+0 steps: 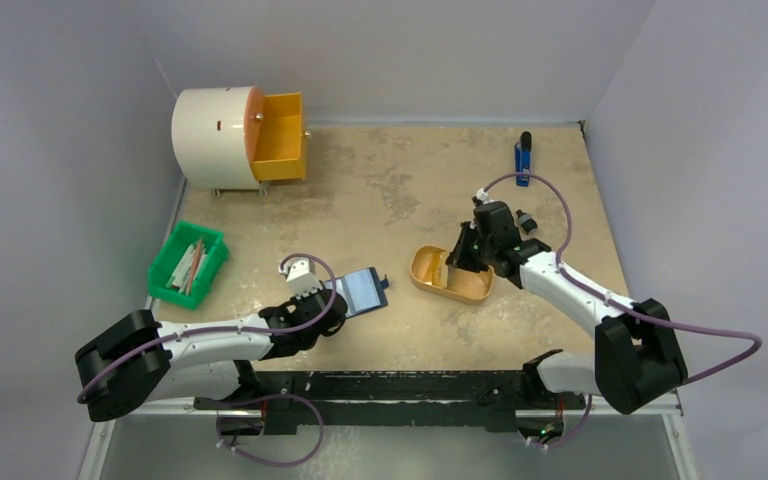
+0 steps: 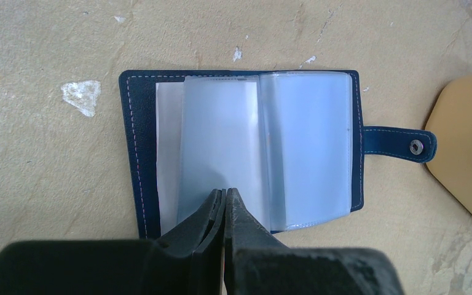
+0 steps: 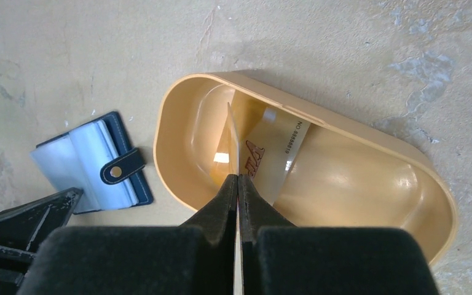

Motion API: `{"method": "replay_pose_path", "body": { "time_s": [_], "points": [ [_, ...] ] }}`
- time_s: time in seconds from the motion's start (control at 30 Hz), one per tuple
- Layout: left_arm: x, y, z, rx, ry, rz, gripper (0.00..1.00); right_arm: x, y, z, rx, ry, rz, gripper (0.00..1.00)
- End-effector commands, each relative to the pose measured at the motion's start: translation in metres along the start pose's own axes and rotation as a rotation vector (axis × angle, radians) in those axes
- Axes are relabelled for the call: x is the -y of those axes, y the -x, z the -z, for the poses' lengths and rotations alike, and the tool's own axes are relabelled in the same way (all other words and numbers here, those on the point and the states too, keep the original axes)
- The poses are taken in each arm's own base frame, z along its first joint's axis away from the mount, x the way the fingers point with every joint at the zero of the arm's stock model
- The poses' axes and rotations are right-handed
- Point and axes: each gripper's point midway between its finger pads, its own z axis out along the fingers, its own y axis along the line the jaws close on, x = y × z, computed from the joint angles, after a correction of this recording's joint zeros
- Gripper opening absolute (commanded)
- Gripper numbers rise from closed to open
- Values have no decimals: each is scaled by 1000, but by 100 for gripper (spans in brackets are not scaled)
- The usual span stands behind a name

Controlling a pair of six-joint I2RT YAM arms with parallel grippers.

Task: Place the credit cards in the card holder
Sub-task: Pick up the credit card from the storage box.

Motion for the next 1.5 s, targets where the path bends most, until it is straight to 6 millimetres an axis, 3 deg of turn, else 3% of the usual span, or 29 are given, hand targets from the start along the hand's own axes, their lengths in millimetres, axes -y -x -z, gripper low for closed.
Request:
{"method": "replay_pose_path", "body": {
  "time_s": [0.0, 0.67, 0.87, 1.03, 1.2, 1.47],
  "points": [
    [-2, -2, -1, -12, 15, -14, 0, -16, 12, 11, 12, 47, -13, 0],
    [7, 12, 6, 17, 9, -18, 0, -38, 39, 65, 82, 89, 15, 0],
    [22, 28, 16, 45, -28, -3, 1, -77, 42, 99, 105, 316, 187, 0],
    [34, 38, 21, 62, -63, 8, 11, -103, 35, 118, 121, 503, 294, 0],
    [41, 41, 22, 66, -74, 14, 13, -119, 23, 117, 73, 634, 288, 0],
    [30, 47, 27, 88, -45, 24, 13, -142, 5, 89, -14, 672, 259, 0]
  ]
}}
